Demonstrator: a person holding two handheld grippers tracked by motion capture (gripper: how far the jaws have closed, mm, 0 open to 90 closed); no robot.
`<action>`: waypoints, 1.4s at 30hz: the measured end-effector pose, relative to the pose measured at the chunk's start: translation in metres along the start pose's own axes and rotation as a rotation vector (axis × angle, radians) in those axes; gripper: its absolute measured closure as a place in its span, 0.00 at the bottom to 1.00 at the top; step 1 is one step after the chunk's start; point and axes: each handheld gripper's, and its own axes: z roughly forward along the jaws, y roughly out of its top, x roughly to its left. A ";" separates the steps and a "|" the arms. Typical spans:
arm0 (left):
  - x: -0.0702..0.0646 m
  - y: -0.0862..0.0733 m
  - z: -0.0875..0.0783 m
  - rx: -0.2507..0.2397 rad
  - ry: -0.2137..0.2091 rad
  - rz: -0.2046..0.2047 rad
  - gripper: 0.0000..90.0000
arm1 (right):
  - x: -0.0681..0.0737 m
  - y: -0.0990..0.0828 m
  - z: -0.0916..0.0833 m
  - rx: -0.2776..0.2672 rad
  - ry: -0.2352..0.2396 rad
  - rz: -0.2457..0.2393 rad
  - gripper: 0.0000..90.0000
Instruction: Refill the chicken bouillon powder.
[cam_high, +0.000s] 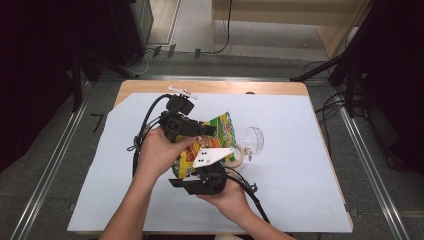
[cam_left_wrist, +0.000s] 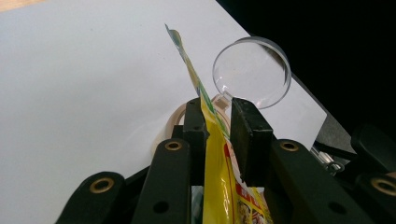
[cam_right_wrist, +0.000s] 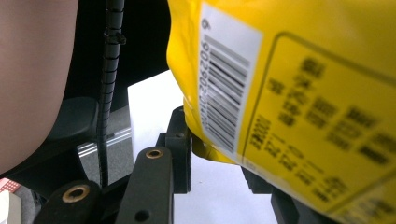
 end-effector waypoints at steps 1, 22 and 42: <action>0.000 0.000 0.000 0.001 0.001 0.000 0.85 | 0.000 0.000 0.000 0.000 0.001 0.001 0.77; 0.009 0.000 0.002 0.007 -0.006 -0.024 0.85 | 0.001 0.000 -0.001 0.003 -0.002 0.000 0.77; 0.001 0.001 0.004 0.005 0.001 -0.001 0.85 | -0.003 -0.004 0.000 0.005 -0.008 0.009 0.77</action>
